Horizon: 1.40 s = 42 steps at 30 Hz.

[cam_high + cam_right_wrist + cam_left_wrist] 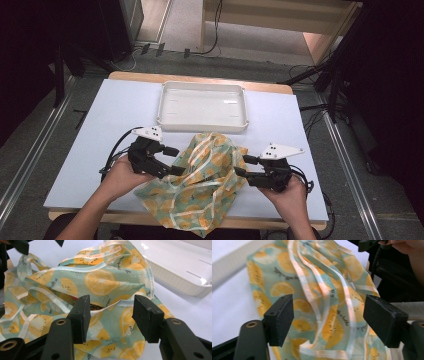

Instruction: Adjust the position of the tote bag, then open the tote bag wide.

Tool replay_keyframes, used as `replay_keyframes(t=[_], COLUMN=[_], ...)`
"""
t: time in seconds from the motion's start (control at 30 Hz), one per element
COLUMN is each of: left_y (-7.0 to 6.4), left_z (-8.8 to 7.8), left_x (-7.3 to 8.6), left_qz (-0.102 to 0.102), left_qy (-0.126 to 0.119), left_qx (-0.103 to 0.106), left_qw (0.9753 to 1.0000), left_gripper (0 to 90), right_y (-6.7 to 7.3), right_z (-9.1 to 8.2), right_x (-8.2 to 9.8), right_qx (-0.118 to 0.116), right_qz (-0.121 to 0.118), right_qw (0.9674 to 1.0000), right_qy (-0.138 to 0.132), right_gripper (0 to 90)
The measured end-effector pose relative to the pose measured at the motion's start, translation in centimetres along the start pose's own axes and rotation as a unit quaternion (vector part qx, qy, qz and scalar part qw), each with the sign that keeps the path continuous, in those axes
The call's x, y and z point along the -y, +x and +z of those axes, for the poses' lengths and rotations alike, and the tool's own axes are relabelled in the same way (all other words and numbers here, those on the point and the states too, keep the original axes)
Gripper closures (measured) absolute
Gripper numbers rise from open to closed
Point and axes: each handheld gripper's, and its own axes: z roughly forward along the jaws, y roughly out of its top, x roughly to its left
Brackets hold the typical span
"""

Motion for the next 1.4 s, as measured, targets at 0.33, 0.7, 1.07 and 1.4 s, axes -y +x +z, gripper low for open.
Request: replay_keyframes(t=[0.33,0.7,1.07,1.4], left_y=[-0.7,-0.3,0.0,0.7], left_z=[2.5,3.4,3.0,0.3], left_x=[0.6,0.9,0.6,-1.7], left_qz=[0.008,0.006,0.0,0.003], left_qy=[0.035,0.058,0.059,0.014], left_qx=[0.007,0.003,0.005,-0.019], left_qw=[0.9993,0.9983,0.9982,0.9997], left_gripper=[21.3,46.5,90.0,90.0], right_y=[0.7,1.1,1.0,0.5], right_z=[0.5,1.7,3.7,4.0], right_x=[0.0,-0.6,-1.2,0.5], right_qx=[-0.006,-0.012,-0.003,-0.007], right_qz=[0.001,0.013,0.001,0.018], right_qw=[1.0,0.9998,0.9999,0.9995], right_qy=[-0.001,0.001,0.01,0.025], right_gripper=[63.0,74.7,86.2,86.5])
